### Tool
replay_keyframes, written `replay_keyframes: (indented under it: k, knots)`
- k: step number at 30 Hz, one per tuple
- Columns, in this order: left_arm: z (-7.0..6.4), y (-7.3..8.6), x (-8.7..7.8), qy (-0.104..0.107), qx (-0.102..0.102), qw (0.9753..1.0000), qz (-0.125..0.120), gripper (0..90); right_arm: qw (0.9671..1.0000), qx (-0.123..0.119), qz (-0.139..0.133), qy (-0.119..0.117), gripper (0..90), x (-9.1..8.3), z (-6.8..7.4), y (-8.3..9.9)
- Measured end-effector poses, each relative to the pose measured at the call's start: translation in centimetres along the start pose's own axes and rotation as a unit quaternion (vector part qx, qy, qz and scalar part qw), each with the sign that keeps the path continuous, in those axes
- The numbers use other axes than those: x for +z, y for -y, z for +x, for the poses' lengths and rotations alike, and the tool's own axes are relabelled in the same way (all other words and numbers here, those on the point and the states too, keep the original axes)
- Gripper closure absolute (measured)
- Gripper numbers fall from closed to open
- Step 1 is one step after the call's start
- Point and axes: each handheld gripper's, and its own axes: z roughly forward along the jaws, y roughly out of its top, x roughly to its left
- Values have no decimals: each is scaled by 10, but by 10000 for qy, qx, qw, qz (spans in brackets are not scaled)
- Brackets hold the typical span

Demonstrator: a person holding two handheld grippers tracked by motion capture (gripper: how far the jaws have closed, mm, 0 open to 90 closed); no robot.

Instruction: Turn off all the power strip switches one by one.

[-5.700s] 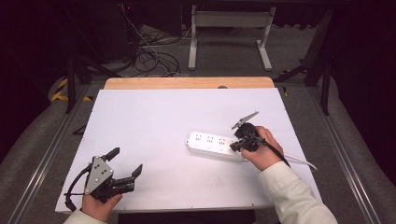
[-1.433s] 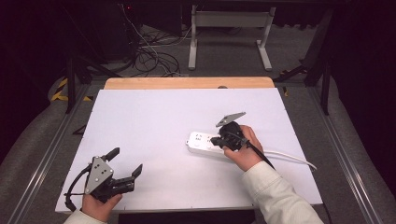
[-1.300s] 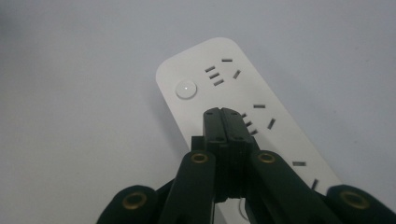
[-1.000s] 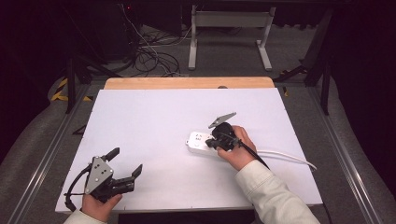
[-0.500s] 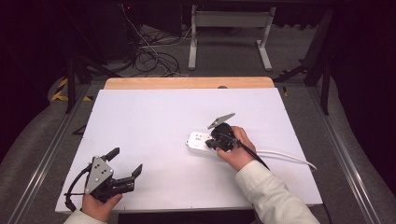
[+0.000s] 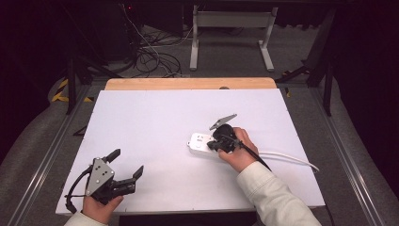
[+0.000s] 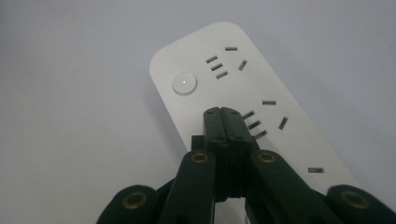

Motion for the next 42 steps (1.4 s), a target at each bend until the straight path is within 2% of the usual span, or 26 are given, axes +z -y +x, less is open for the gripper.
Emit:
replay_keyframes:
  k: [4,13,17,23,26,27,29,30,31,34,38,42]
  knots:
    - [0,0,0,0,-3,10000,0,110,10000,64,11,-60,900,0,-1,0]
    - [0,0,0,6,23,10000,-4,110,10000,21,78,36,900,0,2,-2]
    - [0,0,0,10,23,10000,2,110,9998,193,15,-64,900,0,-2,0]
    - [-1,0,0,4,13,10000,-4,110,9999,101,-20,3,900,1,1,2]
    - [0,0,0,-1,14,10000,-8,110,9998,171,-52,20,900,1,0,2]
    - [0,0,0,5,18,10000,-8,110,9999,114,-27,27,900,0,0,2]
    - [0,0,0,6,-9,10000,-3,110,9996,34,-278,72,900,-12,2,-1]
    - [1,0,0,-3,16,10000,5,110,9983,89,-569,-25,900,-18,3,-2]
    - [1,0,0,16,0,10000,4,110,9974,70,-721,-41,900,-23,4,-5]
    - [0,0,0,13,32,10000,1,110,9981,-54,-610,18,900,-24,6,-11]
    - [0,0,-1,6,-25,10000,-17,110,9984,-133,-539,-74,900,-15,13,-16]
    - [0,0,0,14,4,10000,-9,110,9986,-167,-489,-122,900,-6,16,-21]
